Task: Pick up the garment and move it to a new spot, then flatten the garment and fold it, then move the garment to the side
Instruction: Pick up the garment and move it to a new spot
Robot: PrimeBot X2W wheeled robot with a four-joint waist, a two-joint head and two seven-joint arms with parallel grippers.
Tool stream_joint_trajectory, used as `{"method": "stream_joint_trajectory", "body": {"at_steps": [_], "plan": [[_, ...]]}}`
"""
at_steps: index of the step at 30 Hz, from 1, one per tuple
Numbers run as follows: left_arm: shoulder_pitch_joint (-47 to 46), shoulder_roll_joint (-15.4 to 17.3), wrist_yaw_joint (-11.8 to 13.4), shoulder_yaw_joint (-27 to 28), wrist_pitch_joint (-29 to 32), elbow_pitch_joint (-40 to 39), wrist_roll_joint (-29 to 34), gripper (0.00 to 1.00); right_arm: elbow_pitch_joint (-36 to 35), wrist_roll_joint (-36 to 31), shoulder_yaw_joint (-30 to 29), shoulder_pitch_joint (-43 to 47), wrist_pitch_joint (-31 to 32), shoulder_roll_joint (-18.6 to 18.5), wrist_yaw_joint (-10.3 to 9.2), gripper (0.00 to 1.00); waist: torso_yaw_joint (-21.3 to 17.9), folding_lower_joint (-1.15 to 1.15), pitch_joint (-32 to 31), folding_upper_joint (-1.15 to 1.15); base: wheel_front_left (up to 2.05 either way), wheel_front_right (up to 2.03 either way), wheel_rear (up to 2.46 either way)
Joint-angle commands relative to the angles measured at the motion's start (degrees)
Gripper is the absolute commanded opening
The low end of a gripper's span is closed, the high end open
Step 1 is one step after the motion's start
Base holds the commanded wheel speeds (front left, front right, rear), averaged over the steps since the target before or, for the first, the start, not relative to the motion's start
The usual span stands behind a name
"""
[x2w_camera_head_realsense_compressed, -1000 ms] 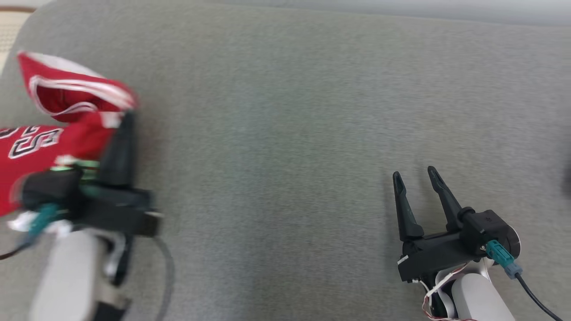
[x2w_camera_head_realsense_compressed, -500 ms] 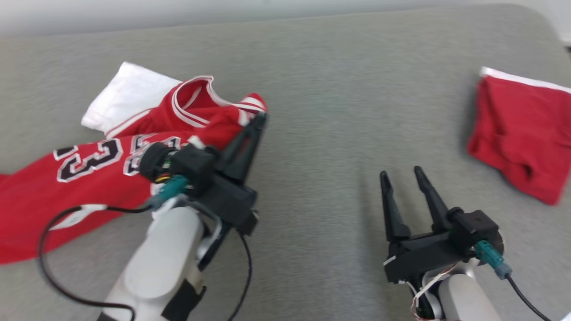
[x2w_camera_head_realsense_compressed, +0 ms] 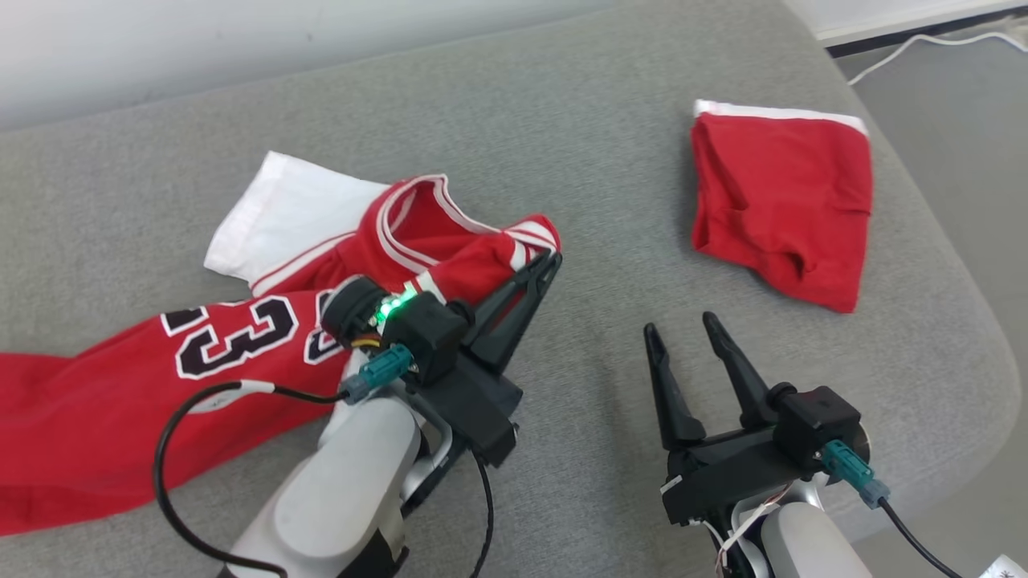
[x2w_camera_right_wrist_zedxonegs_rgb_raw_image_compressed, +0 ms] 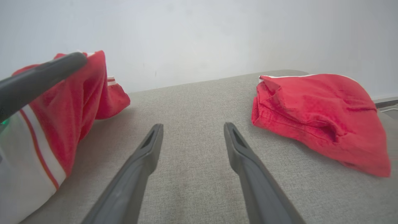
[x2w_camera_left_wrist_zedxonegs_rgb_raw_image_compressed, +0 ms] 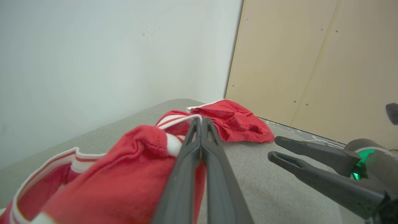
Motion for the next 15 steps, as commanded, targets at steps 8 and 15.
{"method": "stream_joint_trajectory", "body": {"at_steps": [8, 15], "plan": [[4.48, -0.03, 0.78, 3.02, -0.06, -1.13, 0.03, 1.00, 0.45, 0.40, -1.56, 0.26, -0.05, 0.11, -0.01, 1.00, 2.12, 0.00, -1.94, 0.00, 0.00, 0.00, 0.00], [8.23, 0.06, 2.79, 8.92, -0.06, -3.19, 3.82, 1.00, 0.89, -0.44, -2.29, 0.69, -0.05, 0.11, -0.01, 1.00, 6.81, 0.00, -4.46, 0.00, 0.00, 0.00, 0.00]]}}
